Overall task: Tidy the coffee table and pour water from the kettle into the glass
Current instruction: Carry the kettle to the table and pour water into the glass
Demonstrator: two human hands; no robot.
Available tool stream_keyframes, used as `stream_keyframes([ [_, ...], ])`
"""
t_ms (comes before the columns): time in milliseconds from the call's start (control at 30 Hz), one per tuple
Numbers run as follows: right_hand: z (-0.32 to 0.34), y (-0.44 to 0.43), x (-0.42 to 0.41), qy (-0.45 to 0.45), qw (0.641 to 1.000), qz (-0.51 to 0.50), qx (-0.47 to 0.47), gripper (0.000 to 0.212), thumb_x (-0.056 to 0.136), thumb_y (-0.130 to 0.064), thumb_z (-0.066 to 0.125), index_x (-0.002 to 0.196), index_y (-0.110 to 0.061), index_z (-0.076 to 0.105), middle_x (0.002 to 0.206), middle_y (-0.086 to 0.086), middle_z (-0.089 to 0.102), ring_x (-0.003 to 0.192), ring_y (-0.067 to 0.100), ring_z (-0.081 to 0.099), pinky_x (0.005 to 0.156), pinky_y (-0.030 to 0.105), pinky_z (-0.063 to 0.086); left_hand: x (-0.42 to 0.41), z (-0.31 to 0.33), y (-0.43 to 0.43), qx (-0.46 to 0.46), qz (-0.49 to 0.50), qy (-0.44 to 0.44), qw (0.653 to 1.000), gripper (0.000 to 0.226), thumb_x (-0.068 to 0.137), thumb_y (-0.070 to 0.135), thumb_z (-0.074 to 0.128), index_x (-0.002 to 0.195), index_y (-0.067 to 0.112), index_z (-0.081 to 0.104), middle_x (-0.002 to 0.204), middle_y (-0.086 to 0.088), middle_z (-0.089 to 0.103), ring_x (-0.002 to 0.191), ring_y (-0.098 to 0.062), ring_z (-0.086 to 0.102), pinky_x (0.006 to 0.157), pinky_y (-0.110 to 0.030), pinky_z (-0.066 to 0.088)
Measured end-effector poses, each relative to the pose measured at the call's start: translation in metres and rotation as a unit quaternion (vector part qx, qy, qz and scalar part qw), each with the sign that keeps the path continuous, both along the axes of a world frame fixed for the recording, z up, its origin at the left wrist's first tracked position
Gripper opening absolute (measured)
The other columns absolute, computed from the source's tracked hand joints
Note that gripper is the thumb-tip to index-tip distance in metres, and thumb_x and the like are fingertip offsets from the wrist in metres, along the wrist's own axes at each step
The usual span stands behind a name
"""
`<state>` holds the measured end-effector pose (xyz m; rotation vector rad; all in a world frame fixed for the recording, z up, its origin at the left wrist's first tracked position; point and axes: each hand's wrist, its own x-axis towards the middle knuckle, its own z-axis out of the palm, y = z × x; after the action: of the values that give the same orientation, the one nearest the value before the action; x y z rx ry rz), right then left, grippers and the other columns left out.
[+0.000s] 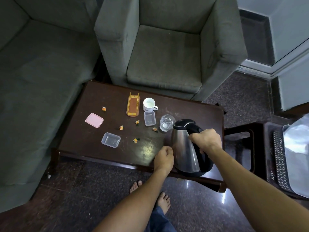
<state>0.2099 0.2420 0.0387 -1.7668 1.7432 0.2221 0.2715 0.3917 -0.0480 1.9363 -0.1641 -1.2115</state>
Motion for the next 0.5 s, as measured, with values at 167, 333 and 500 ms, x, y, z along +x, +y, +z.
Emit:
stream_keyframes([
  [167, 0.0002, -0.0017, 0.0012, -0.001, 1.000, -0.001, -0.004, 0.025, 0.061, -0.037, 0.067, 0.061, -0.012, 0.071, 0.038, -0.004, 0.061, 0.034, 0.018, 0.064, 0.050, 0.028, 0.055, 0.0015, 0.0000, -0.0013, -0.002, 0.002, 0.006, 1.000, 0.025, 0.104, 0.030, 0.046, 0.112, 0.021, 0.068, 0.109, -0.005, 0.073, 0.105, -0.029, 0.068, 0.097, -0.044, 0.055],
  [333, -0.0004, -0.0035, 0.0026, -0.003, 1.000, 0.000, -0.008, 0.024, 0.061, -0.037, 0.069, 0.060, -0.013, 0.070, 0.042, -0.001, 0.064, 0.035, 0.019, 0.065, 0.051, 0.030, 0.058, 0.0024, -0.0001, -0.0019, -0.003, 0.003, 0.003, 1.000, 0.024, 0.103, 0.031, 0.046, 0.111, 0.024, 0.068, 0.106, -0.003, 0.074, 0.103, -0.026, 0.069, 0.095, -0.042, 0.055],
  [500, -0.0016, -0.0053, 0.0025, 0.002, 1.000, 0.002, -0.006, 0.025, 0.060, -0.038, 0.068, 0.062, -0.013, 0.070, 0.039, -0.004, 0.062, 0.033, 0.018, 0.063, 0.050, 0.029, 0.057, 0.0027, 0.0000, -0.0027, -0.005, 0.010, 0.005, 1.000, 0.021, 0.102, 0.029, 0.047, 0.108, 0.025, 0.068, 0.106, -0.001, 0.074, 0.103, -0.027, 0.069, 0.095, -0.042, 0.055],
])
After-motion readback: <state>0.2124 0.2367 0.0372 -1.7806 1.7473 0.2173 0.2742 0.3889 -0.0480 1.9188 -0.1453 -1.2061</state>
